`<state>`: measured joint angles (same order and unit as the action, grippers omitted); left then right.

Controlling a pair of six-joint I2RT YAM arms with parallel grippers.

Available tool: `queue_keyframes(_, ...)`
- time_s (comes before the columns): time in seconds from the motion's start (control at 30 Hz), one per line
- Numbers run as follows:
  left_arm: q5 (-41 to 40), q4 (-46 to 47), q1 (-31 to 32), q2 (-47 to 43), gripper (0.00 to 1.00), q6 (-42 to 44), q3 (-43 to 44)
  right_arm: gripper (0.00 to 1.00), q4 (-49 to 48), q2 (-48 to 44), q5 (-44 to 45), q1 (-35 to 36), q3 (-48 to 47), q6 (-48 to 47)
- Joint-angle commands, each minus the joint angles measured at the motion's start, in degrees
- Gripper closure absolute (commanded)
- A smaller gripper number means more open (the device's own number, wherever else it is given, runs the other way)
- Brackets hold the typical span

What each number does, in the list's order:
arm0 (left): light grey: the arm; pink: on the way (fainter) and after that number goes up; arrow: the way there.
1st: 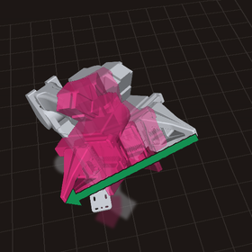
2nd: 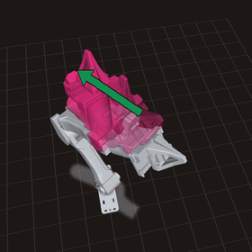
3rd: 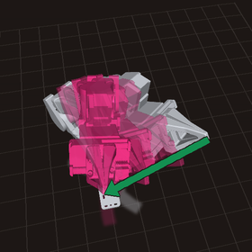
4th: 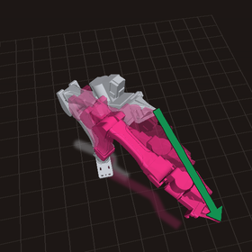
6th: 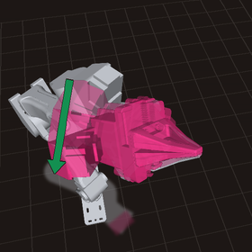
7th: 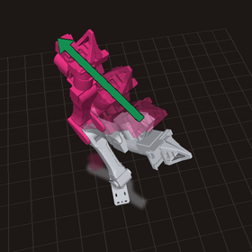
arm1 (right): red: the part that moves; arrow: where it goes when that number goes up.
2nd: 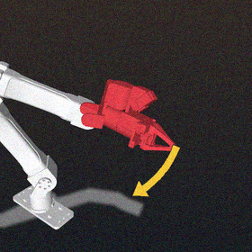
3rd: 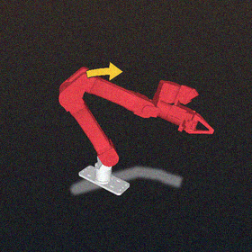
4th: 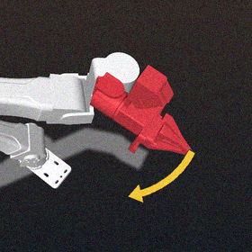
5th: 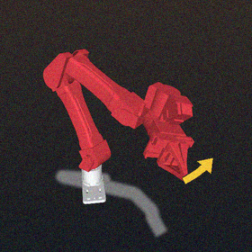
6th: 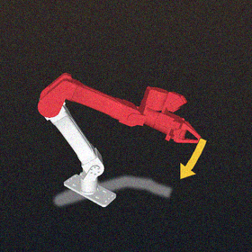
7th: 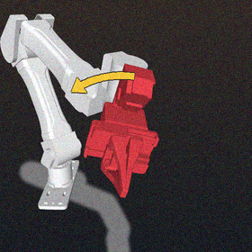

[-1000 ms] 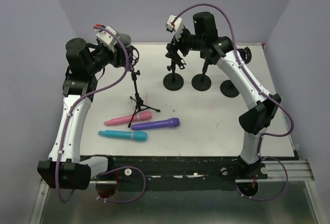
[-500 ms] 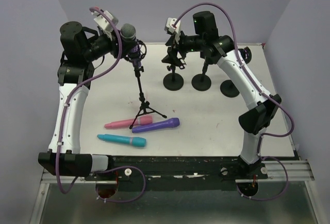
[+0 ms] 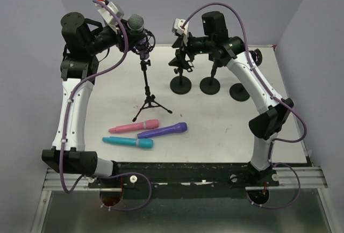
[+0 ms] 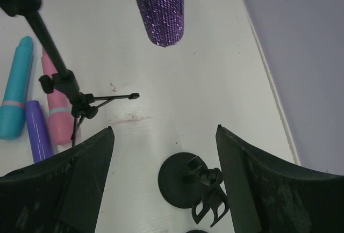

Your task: Remove the microphone from the stand

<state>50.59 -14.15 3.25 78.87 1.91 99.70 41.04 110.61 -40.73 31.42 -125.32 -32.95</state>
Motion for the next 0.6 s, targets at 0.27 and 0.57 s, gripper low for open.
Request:
queue_keyframes(0.27, 3.3, 21.0, 2.4, 4.0, 1.0, 4.2, -8.8, 0.07, -39.6, -9.3, -9.1, 0.8, 22.4, 10.8)
queue_keyframes(0.57, 3.7, 21.0, 4.8, 4.3, 1.0, 7.3, -10.1, 0.08, -49.1, -2.8, -9.8, 1.5, 18.4, 17.0)
